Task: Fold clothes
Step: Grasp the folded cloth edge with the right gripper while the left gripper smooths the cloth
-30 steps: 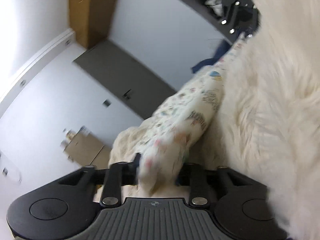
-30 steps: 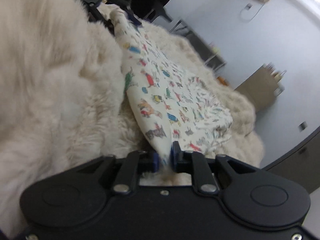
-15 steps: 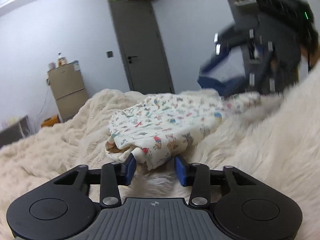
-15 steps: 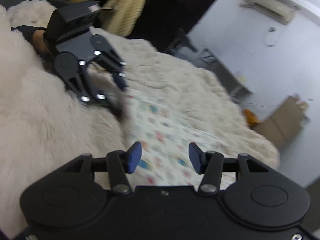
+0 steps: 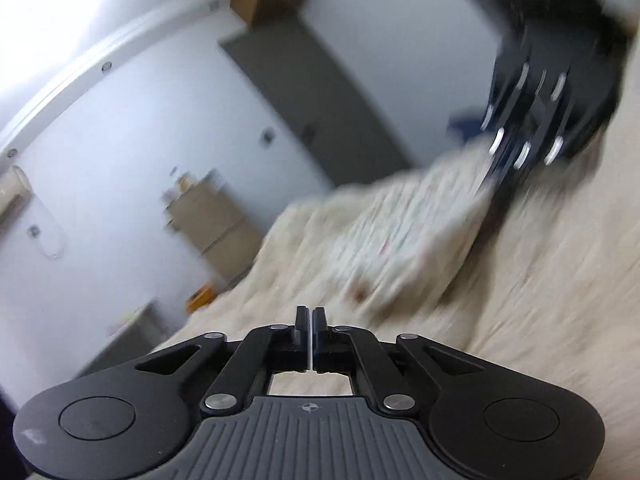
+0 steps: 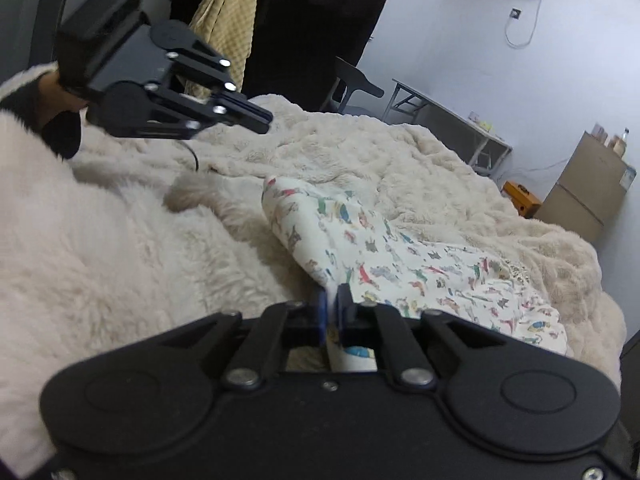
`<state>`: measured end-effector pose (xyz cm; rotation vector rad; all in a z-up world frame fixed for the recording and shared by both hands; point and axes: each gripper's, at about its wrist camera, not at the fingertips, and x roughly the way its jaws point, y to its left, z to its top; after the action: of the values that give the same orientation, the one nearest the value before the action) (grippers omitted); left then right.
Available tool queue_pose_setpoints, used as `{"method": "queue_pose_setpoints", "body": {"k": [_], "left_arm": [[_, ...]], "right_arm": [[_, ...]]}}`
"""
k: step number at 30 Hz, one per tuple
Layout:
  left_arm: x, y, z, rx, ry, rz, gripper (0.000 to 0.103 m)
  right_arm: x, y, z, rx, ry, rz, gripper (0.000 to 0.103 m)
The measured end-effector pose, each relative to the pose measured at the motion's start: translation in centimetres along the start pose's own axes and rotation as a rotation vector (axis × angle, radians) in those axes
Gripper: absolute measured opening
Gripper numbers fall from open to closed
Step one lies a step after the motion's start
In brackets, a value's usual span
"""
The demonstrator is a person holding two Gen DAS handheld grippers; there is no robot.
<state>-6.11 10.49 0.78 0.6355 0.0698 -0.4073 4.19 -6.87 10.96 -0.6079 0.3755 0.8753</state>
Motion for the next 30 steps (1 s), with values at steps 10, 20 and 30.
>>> {"method": "queue_pose_setpoints", "body": {"k": [10, 20, 30], "left_arm": [[7.6, -7.1, 1.7, 0.364, 0.086, -0.034, 0.044], [8.4, -4.6, 1.8, 0.241, 0.083, -0.026, 0.02], [7.9, -5.8, 0.7, 0.317, 0.061, -0.042, 0.04]], "right_arm": [[-1.0, -0.5, 0.3, 0.017, 0.005, -0.012, 0.009], [-3.8, -0.8, -7.0, -0.162, 0.181, -0.193, 0.047], [-4.5, 1.8, -11.5, -0.459, 0.106, -0.301, 0.05]]}}
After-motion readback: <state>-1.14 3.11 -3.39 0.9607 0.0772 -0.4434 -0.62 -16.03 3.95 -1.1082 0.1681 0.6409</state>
